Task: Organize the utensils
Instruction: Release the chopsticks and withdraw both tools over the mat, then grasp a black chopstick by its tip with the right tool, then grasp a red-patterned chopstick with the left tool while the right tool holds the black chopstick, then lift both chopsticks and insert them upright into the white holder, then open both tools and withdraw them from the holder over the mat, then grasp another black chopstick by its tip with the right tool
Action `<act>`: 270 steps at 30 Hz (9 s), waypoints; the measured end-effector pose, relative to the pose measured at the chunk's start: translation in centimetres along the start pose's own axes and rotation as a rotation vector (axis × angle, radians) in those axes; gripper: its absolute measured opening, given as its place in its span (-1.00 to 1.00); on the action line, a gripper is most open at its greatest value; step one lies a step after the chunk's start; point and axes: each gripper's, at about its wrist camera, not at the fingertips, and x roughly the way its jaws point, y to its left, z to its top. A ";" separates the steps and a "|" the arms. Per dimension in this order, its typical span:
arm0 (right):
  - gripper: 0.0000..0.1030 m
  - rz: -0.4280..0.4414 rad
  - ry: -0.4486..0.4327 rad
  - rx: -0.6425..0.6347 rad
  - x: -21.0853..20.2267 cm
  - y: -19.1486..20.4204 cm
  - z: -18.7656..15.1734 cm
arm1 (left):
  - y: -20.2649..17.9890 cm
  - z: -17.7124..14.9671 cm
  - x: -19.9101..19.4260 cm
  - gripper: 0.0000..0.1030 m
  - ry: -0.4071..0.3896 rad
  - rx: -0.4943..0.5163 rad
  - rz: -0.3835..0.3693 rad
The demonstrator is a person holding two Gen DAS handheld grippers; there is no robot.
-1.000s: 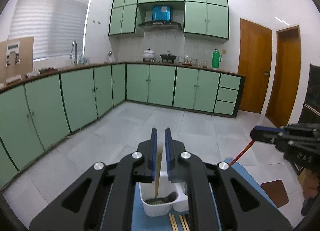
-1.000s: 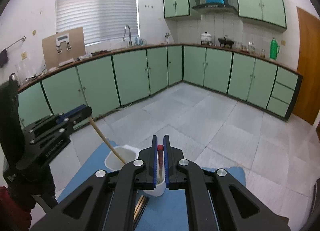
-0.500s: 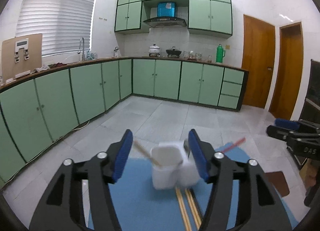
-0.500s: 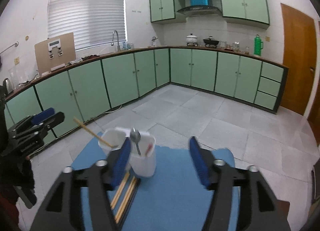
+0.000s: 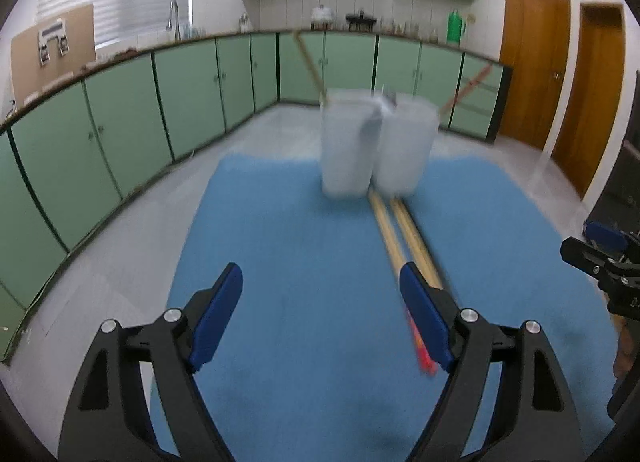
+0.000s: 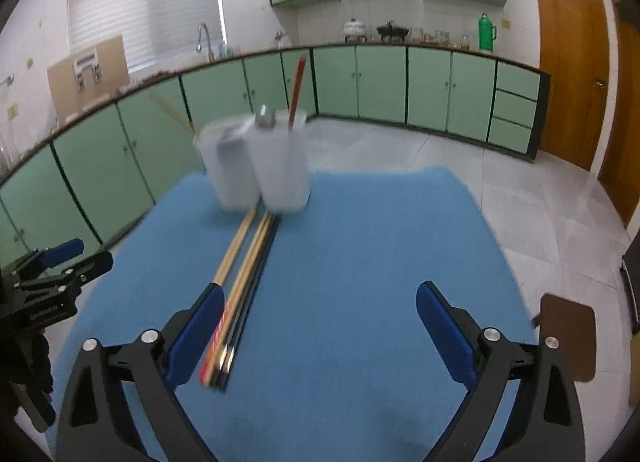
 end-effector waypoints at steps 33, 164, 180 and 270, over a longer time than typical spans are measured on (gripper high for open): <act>0.68 -0.012 0.182 -0.023 2.7 2.8 -6.1 | 0.7 -5.0 2.2 0.59 0.153 0.022 0.030; -0.88 0.253 -0.191 -0.158 -10.5 1.6 19.2 | -4.3 15.7 -14.1 -0.91 -0.386 0.119 -0.156; -0.88 0.181 -0.272 -0.102 -2.2 1.7 29.3 | -6.1 25.3 -6.7 -0.91 -0.481 0.110 -0.125; 0.65 -0.064 0.180 -0.022 3.3 2.5 -5.8 | 0.8 -5.4 0.7 0.65 0.085 0.036 0.024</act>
